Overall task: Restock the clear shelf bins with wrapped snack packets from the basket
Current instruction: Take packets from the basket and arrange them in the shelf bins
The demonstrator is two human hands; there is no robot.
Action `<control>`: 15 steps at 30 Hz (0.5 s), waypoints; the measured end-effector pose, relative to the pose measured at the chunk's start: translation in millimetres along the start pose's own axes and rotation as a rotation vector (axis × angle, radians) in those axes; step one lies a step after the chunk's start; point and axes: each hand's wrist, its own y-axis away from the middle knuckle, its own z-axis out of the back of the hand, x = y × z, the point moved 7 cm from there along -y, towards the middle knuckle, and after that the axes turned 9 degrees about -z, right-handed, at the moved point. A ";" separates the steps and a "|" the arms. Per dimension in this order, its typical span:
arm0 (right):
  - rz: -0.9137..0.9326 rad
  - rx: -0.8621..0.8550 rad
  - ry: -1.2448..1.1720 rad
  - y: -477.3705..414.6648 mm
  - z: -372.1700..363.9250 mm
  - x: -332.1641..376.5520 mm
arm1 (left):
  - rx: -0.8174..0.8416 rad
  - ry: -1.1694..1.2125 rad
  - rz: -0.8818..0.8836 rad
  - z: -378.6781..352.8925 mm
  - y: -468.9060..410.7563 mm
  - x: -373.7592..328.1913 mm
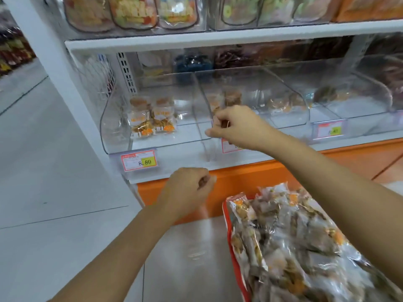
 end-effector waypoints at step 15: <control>-0.205 0.468 0.283 63.4 -105.4 -135.7 | 0.664 0.465 0.569 -175.2 43.8 6.1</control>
